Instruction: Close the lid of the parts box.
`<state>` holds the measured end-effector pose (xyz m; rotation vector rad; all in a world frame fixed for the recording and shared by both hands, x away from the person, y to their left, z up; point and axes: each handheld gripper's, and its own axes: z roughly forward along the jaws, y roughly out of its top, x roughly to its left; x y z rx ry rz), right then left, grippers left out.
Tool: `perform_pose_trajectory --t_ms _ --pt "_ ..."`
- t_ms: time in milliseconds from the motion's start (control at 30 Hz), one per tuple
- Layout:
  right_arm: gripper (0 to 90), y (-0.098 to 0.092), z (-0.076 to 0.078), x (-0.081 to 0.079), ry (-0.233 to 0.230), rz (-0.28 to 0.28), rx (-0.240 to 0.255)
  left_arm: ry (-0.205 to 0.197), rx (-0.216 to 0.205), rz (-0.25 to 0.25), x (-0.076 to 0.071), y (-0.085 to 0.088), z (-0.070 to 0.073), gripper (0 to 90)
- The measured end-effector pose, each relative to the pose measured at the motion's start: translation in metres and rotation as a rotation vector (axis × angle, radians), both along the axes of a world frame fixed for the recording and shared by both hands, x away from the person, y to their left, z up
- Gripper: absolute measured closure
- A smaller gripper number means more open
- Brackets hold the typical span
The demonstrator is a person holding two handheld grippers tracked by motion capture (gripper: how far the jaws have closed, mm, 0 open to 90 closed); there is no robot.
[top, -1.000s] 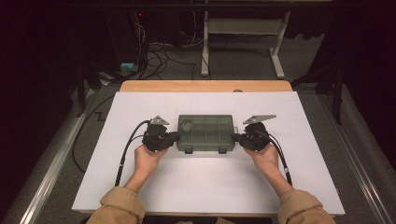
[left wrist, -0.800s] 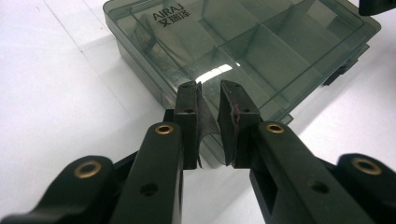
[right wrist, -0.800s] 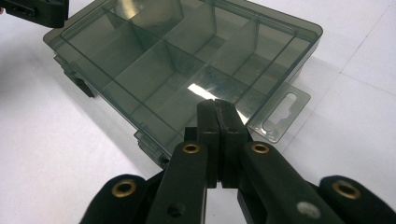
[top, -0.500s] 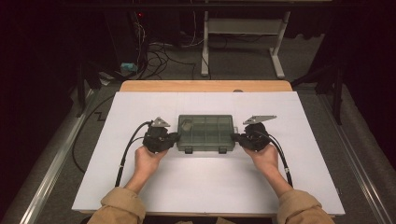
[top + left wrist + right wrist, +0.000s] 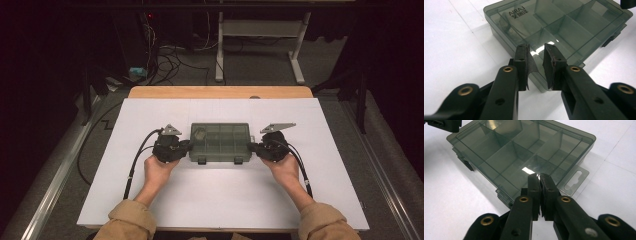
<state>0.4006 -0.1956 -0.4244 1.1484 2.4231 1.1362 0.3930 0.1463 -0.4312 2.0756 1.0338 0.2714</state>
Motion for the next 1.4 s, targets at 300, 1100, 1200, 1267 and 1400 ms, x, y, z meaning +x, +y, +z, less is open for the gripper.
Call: perform_pose_trajectory --t_ms 300,1100,1200,1267,1400 --pt "85.5 -0.002 0.003 -0.002 -0.005 -0.006 0.008 0.005 -0.018 0.006 0.0 0.004 0.003 66.9" --pt "79.8 -0.016 0.014 -0.01 -0.031 -0.009 0.053 -0.02 -0.051 -0.008 -0.01 0.014 0.017 54.8" --pt "79.3 -0.019 0.015 -0.011 -0.034 -0.013 0.057 -0.037 -0.05 -0.006 -0.012 0.015 0.018 53.4" --pt "79.1 -0.021 0.015 -0.012 -0.037 -0.015 0.059 -0.045 -0.05 -0.007 -0.014 0.016 0.02 52.5" --pt "78.5 -0.024 0.016 -0.014 -0.038 -0.017 0.064 -0.05 -0.062 -0.006 -0.016 0.017 0.021 51.2"
